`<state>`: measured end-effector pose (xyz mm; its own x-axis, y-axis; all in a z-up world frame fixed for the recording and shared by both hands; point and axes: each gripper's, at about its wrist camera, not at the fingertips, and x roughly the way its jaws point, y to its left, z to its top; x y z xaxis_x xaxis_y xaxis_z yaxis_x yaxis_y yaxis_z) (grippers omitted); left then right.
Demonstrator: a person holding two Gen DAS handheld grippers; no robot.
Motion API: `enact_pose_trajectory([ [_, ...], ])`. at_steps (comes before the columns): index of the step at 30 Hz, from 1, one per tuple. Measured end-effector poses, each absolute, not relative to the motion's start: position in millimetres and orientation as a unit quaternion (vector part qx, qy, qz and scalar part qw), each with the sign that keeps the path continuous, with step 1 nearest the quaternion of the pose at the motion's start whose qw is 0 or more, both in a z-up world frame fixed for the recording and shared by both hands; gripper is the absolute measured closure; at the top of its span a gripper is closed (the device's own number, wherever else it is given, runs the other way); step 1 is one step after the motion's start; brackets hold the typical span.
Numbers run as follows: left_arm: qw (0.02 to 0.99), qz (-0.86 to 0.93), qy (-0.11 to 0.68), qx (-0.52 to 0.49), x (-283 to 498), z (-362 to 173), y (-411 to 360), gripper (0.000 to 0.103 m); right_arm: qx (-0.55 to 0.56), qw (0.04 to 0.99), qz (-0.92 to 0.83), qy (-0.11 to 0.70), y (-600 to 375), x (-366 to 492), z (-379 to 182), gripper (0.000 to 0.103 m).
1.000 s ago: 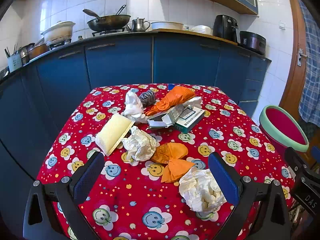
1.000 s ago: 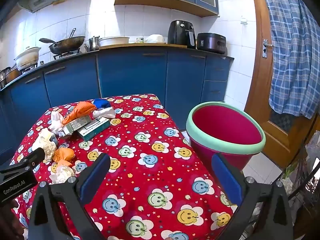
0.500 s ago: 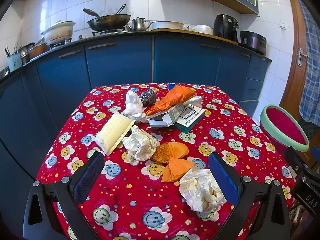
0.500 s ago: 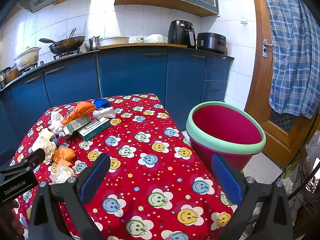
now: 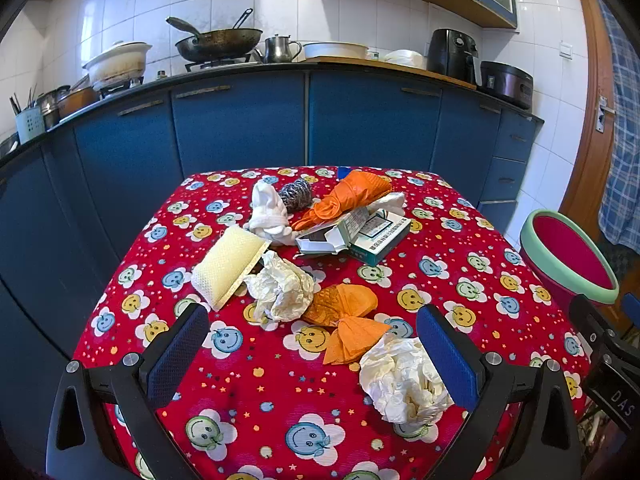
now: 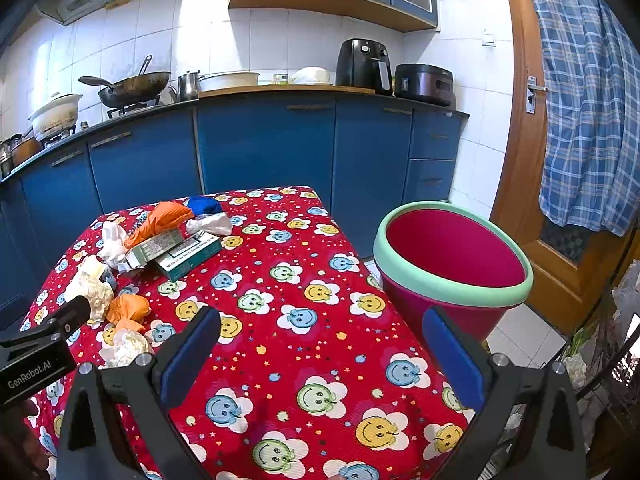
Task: Collect trash
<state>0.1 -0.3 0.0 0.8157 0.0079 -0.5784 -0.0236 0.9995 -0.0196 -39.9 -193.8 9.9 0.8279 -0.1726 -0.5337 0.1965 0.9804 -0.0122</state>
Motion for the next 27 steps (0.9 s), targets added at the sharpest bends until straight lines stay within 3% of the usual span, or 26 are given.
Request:
enact_pose_trajectory([
  [27, 0.954, 0.008, 0.301, -0.012, -3.4, 1.3, 1.8, 0.000, 0.022, 0.956, -0.095, 0.276, -193.4, -39.4, 10.1, 0.000],
])
